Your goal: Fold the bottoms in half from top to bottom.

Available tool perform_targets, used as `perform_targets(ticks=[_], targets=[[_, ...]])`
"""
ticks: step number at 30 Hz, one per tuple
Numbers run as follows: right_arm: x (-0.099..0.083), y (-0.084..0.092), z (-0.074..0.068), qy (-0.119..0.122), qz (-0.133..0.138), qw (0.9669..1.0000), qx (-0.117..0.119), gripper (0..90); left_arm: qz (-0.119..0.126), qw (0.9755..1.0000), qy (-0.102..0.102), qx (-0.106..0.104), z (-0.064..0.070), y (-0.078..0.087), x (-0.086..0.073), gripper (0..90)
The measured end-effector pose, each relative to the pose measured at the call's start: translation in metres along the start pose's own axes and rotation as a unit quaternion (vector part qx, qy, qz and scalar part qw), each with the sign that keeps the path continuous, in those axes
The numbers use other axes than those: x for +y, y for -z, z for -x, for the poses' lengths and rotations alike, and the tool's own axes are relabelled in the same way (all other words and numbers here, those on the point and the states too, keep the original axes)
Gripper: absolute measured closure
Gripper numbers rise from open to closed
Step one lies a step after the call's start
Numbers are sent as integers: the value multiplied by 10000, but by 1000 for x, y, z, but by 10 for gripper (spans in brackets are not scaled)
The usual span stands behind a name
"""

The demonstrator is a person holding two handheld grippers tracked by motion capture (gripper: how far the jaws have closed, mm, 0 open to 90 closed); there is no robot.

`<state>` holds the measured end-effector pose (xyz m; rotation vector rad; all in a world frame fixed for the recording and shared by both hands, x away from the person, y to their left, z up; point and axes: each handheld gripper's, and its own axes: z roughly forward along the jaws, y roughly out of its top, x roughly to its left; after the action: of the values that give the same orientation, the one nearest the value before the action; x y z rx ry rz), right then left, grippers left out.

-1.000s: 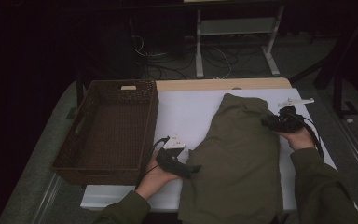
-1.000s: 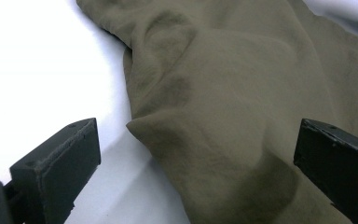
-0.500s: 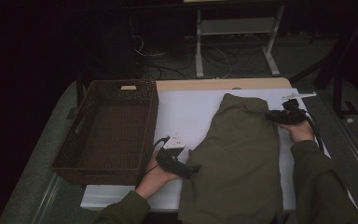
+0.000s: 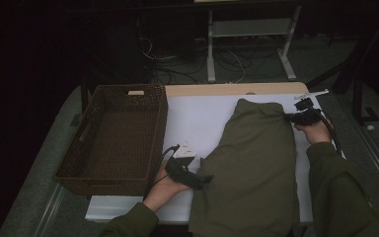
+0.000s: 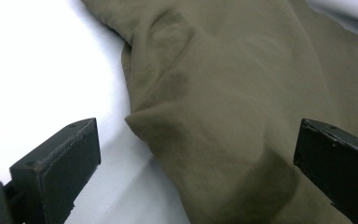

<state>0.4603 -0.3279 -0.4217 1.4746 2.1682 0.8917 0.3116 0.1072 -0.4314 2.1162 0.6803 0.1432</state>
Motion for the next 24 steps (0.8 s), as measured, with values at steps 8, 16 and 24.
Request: perform_targets(ticks=[8, 16, 24], targets=[[-11, -14, 8, -312, -65, 9995, -20, 653, 22, 9999, 122, 28, -3, -1, 6, 0], [-13, -23, 15, -707, -124, 9972, 226, 567, 69, 9998, 129, 157, -9, -9, 23, 0], [-10, -30, 10, -649, -146, 9973, 317, 830, 70, 9996, 140, 249, -14, -20, 38, 0]])
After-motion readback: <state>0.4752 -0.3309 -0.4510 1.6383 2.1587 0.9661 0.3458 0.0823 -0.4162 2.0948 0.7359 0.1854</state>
